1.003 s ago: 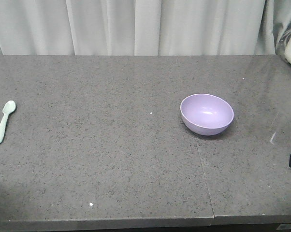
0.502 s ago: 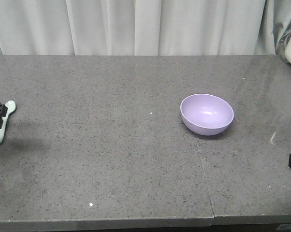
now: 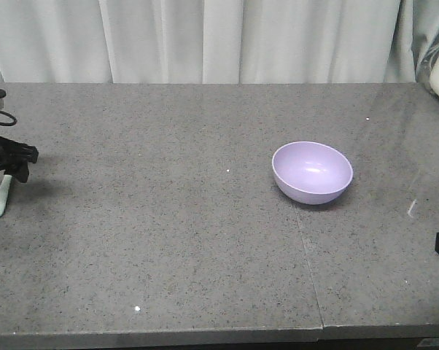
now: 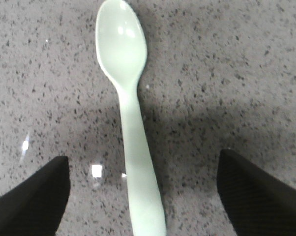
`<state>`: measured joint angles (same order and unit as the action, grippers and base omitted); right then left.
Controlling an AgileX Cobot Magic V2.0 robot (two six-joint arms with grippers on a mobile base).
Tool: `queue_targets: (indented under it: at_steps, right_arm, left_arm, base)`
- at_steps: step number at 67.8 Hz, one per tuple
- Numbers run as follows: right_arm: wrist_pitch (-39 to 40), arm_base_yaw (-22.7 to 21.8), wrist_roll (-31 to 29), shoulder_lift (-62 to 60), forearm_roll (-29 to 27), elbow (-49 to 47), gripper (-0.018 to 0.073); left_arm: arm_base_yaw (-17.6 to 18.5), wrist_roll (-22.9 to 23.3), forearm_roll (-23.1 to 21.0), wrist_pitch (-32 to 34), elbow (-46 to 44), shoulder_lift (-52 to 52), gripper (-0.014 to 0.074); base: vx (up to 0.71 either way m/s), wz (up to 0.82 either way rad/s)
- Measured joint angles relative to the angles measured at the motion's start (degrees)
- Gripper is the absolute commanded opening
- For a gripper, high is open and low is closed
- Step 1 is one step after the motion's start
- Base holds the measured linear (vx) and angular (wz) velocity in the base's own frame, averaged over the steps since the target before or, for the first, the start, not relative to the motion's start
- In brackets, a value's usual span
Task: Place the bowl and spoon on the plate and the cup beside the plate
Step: 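Lower the left gripper over the pale green spoon handle, then close the left gripper on the spoon handle and lift it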
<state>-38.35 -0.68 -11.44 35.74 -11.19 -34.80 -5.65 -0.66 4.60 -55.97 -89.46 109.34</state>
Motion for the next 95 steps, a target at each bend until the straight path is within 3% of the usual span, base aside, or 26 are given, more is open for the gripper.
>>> queue_targets:
  at_steps: [25,46,70,79,95]
  right_arm:
    - [0.00,0.00,0.00,0.00,0.00,0.00,0.0488]
    - [-0.10,0.00,0.00,0.00,0.00,0.00,0.0488]
    - [-0.64,0.00,0.00,0.00,0.00,0.00,0.0488]
    - [-1.02,0.00,0.00,0.00,0.00,0.00,0.0488]
    - [-1.01,0.00,0.00,0.00,0.00,0.00,0.0488]
  left_arm:
    - [-0.87,0.00,0.00,-2.74,-6.66,6.87,0.0512]
    - [-1.39,0.00,0.01,-2.51,-7.27,7.61,0.0430]
    - [-1.39,0.06,-0.16,-1.94,-7.63,8.95,0.0414]
    - [-1.39,0.06,-0.21,-1.89,-7.63,8.95,0.0351]
    - [-1.39,0.06,-0.26,-1.67,-7.63,9.01,0.0158]
  base:
    - [0.00,0.00]
    - [0.00,0.00]
    - [0.00,0.00]
    - [0.00,0.00]
    - [0.00,0.00]
